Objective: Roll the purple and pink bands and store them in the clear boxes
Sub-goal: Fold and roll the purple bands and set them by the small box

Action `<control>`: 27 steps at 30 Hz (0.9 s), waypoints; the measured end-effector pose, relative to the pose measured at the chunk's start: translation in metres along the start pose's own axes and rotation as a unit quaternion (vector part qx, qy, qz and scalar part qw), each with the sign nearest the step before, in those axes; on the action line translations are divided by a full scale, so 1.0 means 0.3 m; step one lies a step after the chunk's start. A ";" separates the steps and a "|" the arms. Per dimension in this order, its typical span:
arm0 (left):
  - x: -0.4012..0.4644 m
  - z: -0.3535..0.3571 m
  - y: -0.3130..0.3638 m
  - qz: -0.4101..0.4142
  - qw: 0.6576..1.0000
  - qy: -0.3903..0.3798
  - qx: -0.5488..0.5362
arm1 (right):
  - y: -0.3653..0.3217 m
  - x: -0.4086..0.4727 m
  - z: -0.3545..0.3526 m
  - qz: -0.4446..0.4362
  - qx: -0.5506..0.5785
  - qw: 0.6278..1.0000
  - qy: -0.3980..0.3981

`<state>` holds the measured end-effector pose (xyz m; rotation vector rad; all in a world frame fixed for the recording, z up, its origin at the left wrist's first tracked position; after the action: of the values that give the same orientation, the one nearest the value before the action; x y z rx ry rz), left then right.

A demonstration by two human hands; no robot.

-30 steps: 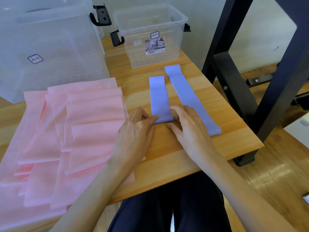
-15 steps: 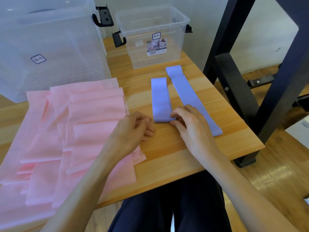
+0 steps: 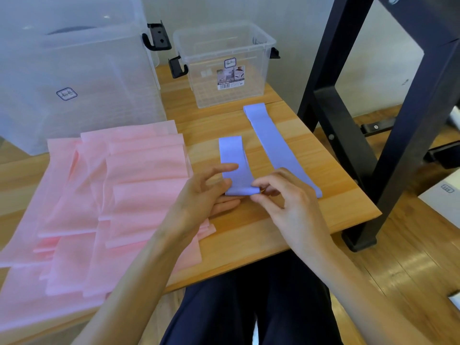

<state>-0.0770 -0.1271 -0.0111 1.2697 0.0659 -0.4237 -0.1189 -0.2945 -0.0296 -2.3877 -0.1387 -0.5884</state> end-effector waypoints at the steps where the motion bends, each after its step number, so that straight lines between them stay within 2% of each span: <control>1: -0.007 0.002 -0.002 0.001 1.000 0.001 0.000 | -0.004 -0.007 -0.006 0.033 0.039 0.999 0.010; 4: -0.022 0.011 -0.013 0.002 1.000 0.006 -0.027 | -0.013 -0.025 -0.015 0.123 0.155 0.980 0.017; 6: -0.034 0.019 -0.024 0.002 0.999 0.004 -0.048 | -0.016 -0.039 -0.007 0.145 0.169 0.975 0.019; 10: -0.051 0.037 -0.041 -0.001 0.996 0.003 -0.094 | -0.036 -0.069 0.022 0.153 0.166 0.973 0.040; 20: -0.074 0.056 -0.061 0.004 0.996 0.013 -0.083 | -0.088 -0.090 0.073 0.145 0.057 0.984 0.089; 23: -0.081 0.056 -0.058 -0.001 0.996 0.013 -0.088 | -0.088 -0.100 0.075 0.129 0.027 0.988 0.080; 27: -0.087 0.062 -0.047 -0.005 0.995 0.014 -0.095 | -0.075 -0.103 0.063 0.138 0.038 0.989 0.028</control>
<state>-0.1093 -0.1407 -0.0111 1.0886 0.1329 -0.3982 -0.1450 -0.2634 -0.0430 -2.2610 0.1888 -0.5079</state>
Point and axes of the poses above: each hand's wrist, its own x-axis towards the middle knuckle, its own z-axis out of the palm, y = z × x, the point moved 1 cm from there along x, towards the middle knuckle, and after that the axes turned 10 degrees about -x, right-handed, at the moved point
